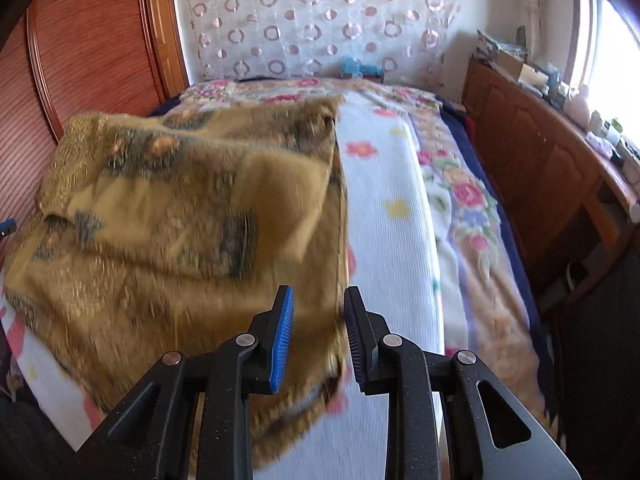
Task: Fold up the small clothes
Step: 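Lay the lifted shirt over its body with both tools and release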
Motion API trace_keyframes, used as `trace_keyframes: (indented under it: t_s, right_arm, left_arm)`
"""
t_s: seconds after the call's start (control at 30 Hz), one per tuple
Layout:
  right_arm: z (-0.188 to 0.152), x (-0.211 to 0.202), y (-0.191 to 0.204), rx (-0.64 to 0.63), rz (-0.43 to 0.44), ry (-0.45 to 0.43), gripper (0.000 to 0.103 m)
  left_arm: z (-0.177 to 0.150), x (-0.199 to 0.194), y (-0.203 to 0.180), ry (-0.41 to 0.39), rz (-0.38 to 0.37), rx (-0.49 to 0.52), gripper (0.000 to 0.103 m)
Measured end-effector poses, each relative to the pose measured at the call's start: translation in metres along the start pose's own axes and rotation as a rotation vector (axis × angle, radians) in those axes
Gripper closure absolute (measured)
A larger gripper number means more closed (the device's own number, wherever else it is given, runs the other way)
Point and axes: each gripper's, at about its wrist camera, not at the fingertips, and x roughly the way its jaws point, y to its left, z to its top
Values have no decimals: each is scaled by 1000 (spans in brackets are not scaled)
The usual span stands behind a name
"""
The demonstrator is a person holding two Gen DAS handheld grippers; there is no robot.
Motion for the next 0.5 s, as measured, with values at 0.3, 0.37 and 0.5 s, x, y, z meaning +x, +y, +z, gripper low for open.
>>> trace_keyframes:
  t_s: [0.3,0.37,0.5]
  right_arm:
    - [-18,1,8,-7,-6,2,73]
    - [-21,3,10,-22,-22,8,73]
    - [-24,7,10,-26,-44,14,70]
  left_arm:
    - [-23,8,15,53,2,-44,62]
    - [-24,8,14,44,7,-48,62]
    - [-26,2,12,38,-32,-72,62]
